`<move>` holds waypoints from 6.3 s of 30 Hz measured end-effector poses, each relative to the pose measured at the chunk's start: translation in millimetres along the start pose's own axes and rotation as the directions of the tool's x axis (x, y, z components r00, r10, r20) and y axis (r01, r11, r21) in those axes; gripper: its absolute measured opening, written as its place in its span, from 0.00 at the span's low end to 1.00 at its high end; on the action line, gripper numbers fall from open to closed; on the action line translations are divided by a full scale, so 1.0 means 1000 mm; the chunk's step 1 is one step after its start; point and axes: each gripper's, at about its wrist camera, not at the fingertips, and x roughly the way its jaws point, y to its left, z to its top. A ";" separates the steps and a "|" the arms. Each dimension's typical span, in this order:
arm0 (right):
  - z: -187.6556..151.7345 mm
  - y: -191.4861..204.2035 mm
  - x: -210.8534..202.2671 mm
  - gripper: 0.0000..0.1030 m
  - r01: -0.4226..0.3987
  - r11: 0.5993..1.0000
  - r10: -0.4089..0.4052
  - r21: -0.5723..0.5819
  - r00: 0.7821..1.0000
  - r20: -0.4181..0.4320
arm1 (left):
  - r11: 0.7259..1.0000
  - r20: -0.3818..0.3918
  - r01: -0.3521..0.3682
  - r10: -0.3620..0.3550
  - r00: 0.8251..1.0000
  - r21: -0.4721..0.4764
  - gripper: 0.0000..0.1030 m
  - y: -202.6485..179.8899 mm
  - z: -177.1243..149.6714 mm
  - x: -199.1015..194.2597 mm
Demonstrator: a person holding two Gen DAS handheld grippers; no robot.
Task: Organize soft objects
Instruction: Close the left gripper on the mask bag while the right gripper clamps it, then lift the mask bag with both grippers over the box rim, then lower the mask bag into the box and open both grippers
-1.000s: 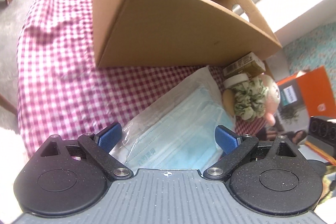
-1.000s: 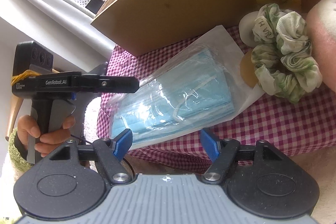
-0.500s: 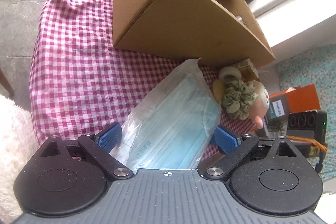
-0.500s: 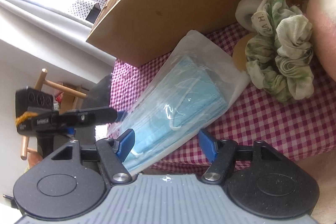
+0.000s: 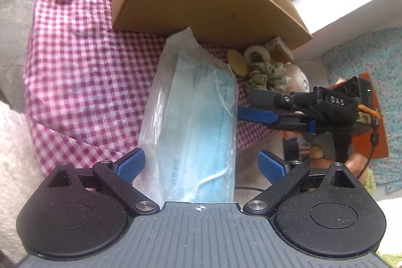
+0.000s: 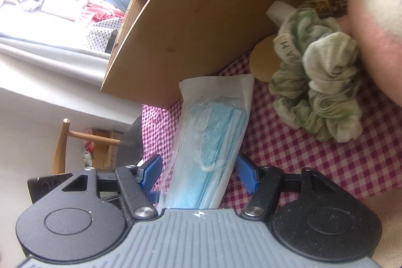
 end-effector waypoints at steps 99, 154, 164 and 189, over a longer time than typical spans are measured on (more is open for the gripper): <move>-0.023 0.040 -0.022 0.19 0.051 0.968 -0.032 -0.244 0.996 0.080 | 1.000 0.204 -0.009 0.014 0.979 -0.028 0.15 -0.024 0.019 0.004; 0.276 0.085 -0.002 0.48 0.697 0.577 -0.627 -0.426 0.712 0.316 | 0.996 0.464 -0.088 0.087 0.882 -0.018 0.99 -0.030 0.131 -0.051; 0.274 0.125 0.039 0.41 0.612 0.569 -0.550 -0.550 0.780 0.299 | 0.997 0.458 -0.066 0.074 0.886 -0.035 0.99 -0.016 0.122 -0.049; 0.258 0.098 0.079 0.40 0.492 0.656 -0.602 -0.572 0.799 -0.003 | 0.996 0.434 -0.075 0.089 0.896 -0.048 0.99 -0.008 0.120 -0.045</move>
